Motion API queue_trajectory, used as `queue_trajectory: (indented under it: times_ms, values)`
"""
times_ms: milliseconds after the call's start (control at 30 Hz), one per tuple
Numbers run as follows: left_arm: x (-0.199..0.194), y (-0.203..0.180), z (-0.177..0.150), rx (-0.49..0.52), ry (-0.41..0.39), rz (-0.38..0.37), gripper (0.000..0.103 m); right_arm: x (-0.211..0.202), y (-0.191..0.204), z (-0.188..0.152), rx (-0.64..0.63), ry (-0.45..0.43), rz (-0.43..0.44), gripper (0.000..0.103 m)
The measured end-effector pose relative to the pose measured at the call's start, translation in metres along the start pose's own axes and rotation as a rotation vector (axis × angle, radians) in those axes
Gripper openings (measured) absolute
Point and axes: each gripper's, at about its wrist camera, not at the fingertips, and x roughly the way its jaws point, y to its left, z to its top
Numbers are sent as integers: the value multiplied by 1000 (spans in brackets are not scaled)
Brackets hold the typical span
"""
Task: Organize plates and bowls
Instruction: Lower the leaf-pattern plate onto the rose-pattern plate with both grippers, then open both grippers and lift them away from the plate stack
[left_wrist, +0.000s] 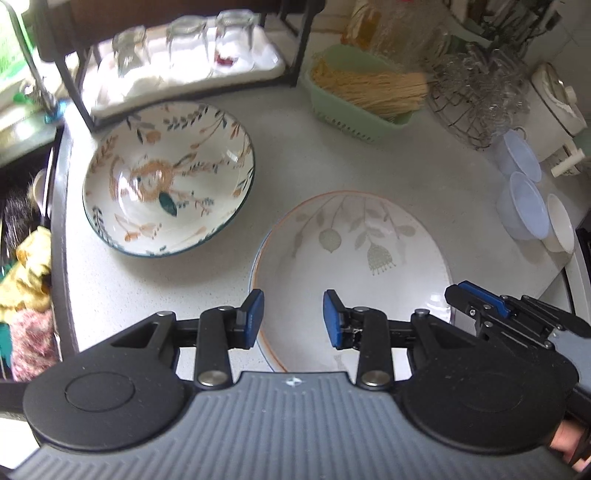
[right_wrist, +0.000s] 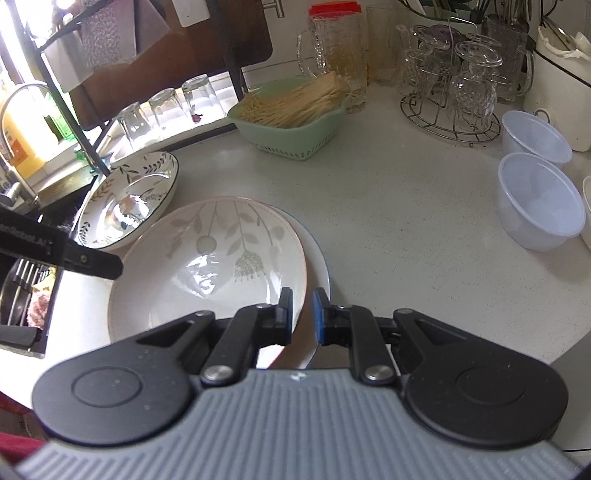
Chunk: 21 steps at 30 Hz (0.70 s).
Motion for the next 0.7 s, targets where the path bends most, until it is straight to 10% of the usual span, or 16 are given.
queue_trajectory:
  times_ms: [700]
  values:
    - [-104,-38,11,54,-258,-4,39,-91,-12,48,61,-210,107,16]
